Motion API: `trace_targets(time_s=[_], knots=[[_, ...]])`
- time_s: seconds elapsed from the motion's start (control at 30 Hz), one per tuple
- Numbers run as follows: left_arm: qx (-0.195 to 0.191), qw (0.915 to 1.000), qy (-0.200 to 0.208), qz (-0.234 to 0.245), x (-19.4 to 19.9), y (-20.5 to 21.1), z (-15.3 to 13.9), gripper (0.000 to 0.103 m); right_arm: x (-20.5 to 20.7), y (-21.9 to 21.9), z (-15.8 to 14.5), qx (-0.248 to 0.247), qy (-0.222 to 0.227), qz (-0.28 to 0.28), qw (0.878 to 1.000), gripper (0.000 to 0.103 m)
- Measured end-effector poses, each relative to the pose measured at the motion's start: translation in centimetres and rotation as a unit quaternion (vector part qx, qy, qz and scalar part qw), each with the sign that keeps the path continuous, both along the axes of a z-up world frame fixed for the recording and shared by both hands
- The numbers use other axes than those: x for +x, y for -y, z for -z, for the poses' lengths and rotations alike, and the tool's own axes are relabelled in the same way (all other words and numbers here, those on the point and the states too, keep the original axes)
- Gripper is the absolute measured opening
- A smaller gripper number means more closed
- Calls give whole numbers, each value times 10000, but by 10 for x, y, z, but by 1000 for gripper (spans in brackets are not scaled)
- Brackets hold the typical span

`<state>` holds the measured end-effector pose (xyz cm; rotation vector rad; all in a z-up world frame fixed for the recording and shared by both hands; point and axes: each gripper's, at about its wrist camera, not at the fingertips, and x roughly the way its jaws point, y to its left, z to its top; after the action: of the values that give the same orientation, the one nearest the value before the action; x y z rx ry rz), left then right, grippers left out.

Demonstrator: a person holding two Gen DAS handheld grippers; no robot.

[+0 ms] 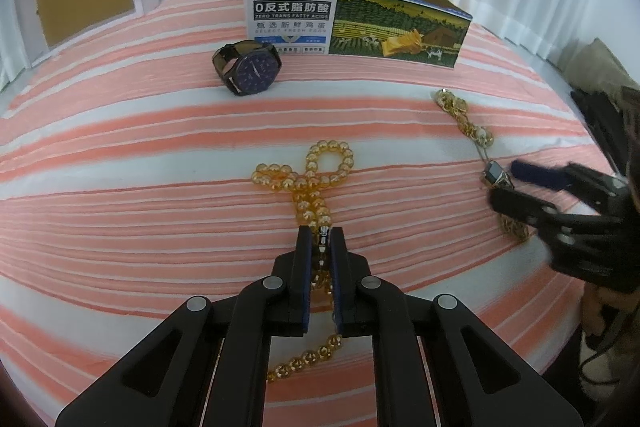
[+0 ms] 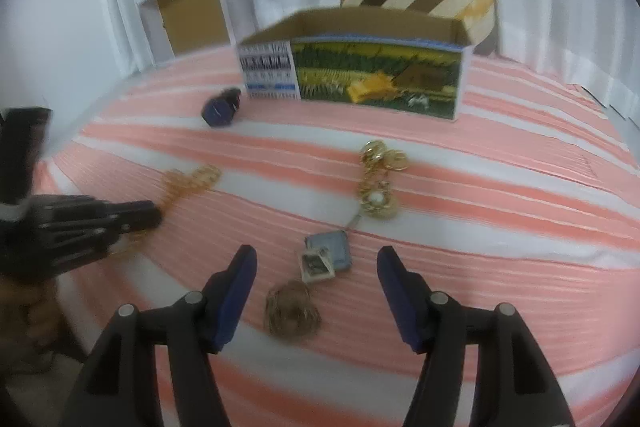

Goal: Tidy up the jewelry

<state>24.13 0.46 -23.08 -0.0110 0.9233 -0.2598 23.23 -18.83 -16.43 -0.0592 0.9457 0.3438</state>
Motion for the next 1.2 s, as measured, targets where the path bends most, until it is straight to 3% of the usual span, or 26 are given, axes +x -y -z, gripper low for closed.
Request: trace_targets(time_s=[0.07, 0.13, 0.33, 0.47, 0.63, 0.73, 0.77, 0.87, 0.9, 0.97, 1.0, 1.1, 1.2], knots=[[-25, 10000, 3, 3, 0, -1, 0, 9, 1, -8, 6, -265, -46, -49, 9996, 32], [-63, 10000, -5, -6, 1, -1, 1, 9, -5, -7, -1, -235, 20, -66, 9997, 32], [-131, 9999, -30, -46, 1, -2, 0, 9, -30, 20, -64, 425, 737, 50, 9964, 32], [-118, 9999, -38, -50, 0, -2, 0, 9, -32, 43, -92, 691, 898, 194, 9934, 32], [-77, 10000, -3, -44, -2, 2, 1, 12, -31, 56, -76, 373, 765, 171, 9962, 32], [-66, 10000, 11, 12, -3, 5, 1, 22, -27, 66, -42, 99, 466, 349, 9983, 32], [-66, 10000, 20, 41, -5, 6, 1, 30, -26, 72, -28, 65, 290, 427, 9986, 32], [-27, 10000, 84, 20, -8, 5, -2, 70, -27, 83, -8, 67, 8, 641, 9979, 34], [-48, 9999, 119, -15, -10, 3, -4, 76, -28, 86, -6, 88, -36, 697, 9975, 42], [-160, 9998, 109, -27, -11, -4, -7, 77, -34, 88, -11, 59, 85, 754, 9971, 61], [-228, 9997, 81, -45, -11, -9, -9, 77, -37, 88, -14, 19, 165, 762, 9970, 65], [-400, 9992, 44, -63, -13, -22, -11, 85, -41, 86, -19, -49, 217, 751, 9969, 65], [-453, 9990, 52, -5, -19, -34, -13, 86, -41, 82, -15, -87, 129, 690, 9975, 65]])
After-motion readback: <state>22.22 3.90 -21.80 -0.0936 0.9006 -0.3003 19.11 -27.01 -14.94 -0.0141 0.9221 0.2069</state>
